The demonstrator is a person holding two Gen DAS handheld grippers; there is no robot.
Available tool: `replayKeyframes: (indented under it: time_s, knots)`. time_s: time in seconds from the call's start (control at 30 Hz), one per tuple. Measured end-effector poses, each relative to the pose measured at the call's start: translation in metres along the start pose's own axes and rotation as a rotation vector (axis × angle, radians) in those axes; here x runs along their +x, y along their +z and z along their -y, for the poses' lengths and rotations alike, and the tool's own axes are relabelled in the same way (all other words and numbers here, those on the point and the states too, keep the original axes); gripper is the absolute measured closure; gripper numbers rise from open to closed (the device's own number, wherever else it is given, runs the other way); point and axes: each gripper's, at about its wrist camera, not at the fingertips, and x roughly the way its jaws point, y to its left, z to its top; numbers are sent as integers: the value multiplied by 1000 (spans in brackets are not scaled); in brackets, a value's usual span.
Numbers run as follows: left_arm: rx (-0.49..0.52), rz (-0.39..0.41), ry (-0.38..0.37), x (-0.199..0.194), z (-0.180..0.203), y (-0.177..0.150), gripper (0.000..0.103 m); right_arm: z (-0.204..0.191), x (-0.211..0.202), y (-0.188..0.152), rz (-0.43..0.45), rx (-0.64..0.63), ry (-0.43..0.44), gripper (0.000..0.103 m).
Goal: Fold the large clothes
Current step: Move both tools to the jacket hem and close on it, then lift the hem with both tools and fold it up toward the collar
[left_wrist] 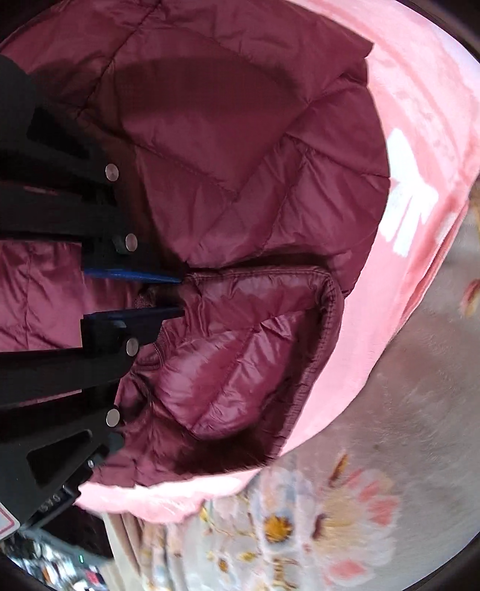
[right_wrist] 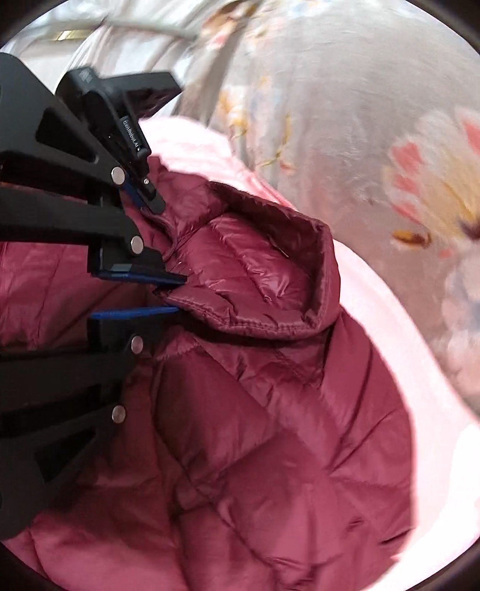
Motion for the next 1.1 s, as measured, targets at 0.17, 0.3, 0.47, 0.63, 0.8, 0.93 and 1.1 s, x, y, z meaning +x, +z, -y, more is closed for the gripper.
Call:
replayKeyframes:
  time_s: [0.17, 0.3, 0.47, 0.63, 0.8, 0.93, 1.1]
  knots:
    - [146, 69, 81, -7, 9, -19, 95, -20, -15, -12, 43, -265, -171, 95]
    - [236, 122, 151, -2, 12, -35, 95, -19, 2, -23, 28, -373, -288, 95]
    - [304, 195, 196, 5, 11, -50, 92, -13, 10, -31, 41, -414, -324, 95]
    - [326, 217, 226, 10, 17, -54, 90, -17, 13, -32, 47, -427, -341, 96]
    - [353, 226, 270, 14, 24, -54, 89, -15, 12, -32, 41, -413, -326, 96]
    - [338, 233, 256, 7, 21, -56, 86, -14, 9, -32, 37, -402, -308, 95]
    - [285, 191, 177, -16, 1, -59, 84, -1, -23, -37, 1, -357, -226, 94]
